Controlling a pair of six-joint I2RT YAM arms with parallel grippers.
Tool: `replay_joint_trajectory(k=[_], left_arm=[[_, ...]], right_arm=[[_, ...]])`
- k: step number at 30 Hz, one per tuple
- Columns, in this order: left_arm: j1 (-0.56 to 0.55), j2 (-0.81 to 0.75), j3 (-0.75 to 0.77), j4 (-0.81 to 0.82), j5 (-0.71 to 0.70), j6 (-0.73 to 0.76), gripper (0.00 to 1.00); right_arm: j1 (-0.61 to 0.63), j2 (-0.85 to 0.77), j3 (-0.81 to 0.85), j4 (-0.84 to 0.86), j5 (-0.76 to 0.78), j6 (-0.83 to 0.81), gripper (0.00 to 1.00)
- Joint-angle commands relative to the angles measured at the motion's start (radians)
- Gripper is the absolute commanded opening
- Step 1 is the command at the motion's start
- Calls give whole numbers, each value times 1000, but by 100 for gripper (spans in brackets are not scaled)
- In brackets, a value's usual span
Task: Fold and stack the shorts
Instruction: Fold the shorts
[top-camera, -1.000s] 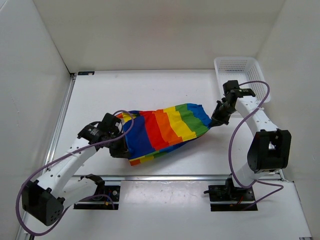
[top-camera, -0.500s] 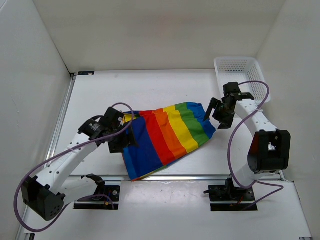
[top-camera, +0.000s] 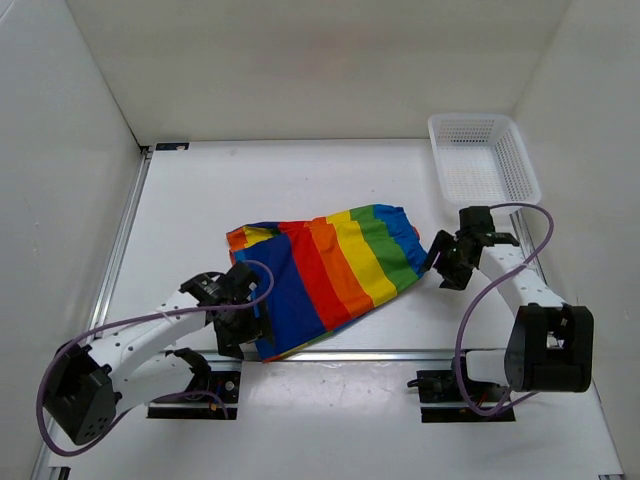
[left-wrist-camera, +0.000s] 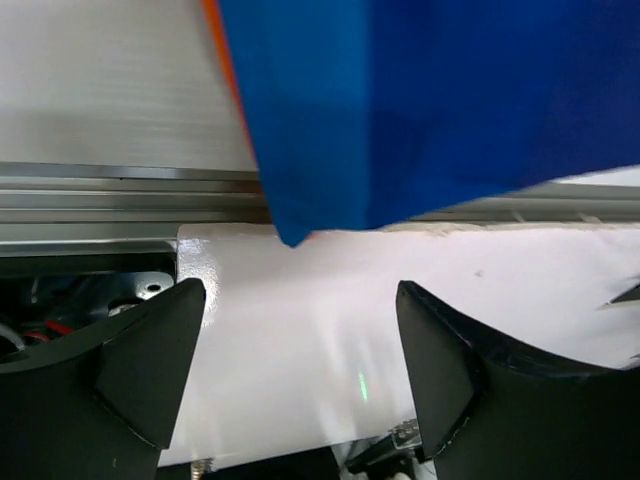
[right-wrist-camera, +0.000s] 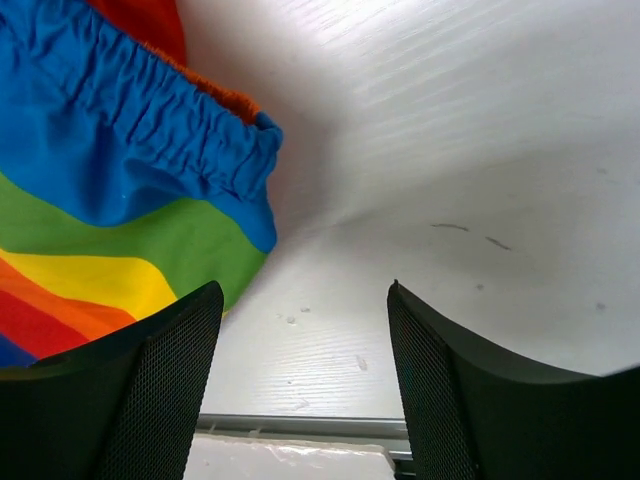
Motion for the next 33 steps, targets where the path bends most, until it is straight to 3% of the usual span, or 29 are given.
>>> replay_joint_trajectory(k=[1,5,7,10,12,13,14,20,24,27,28,29,31,33], left_arm=[[-13,-38,-65,119,57,-87,88],[-13,43,-83,217,57,-87,88],[-13,115,-64,245,36,-87,80],[-13,247,-19,285,-13,-66,44],[-13,327,25,294,-39,-43,27],[0,402,77,294,-55,0,10],[10,434,102,294,-73,16,10],[114,534,306,225,-192,129,10],[174,567,468,78,-317,192,10],[198,541,538,27,-345,218,32],[198,524,538,18,-331,218,66],[207,481,523,18,-307,227,81],[208,437,481,27,-227,227,92],[227,381,391,62,-173,200,90]], right_arm=[[-1,31,-19,124,-115,-8,72],[-1,109,15,177,-150,-26,68],[-1,152,33,186,-150,-35,60],[-1,243,67,186,-141,-58,24],[-1,252,76,186,-141,-68,11],[-1,252,76,186,-141,-68,5],[-10,252,76,186,-132,-68,0],[-10,85,-23,155,-132,-17,0],[-10,-79,-124,123,-141,20,0],[-1,-156,-148,97,-130,32,0],[-1,-167,-148,82,-112,32,0],[-1,-176,-148,68,-112,32,0],[-1,-185,-148,59,-101,32,0],[-1,-185,-137,58,-101,23,0]])
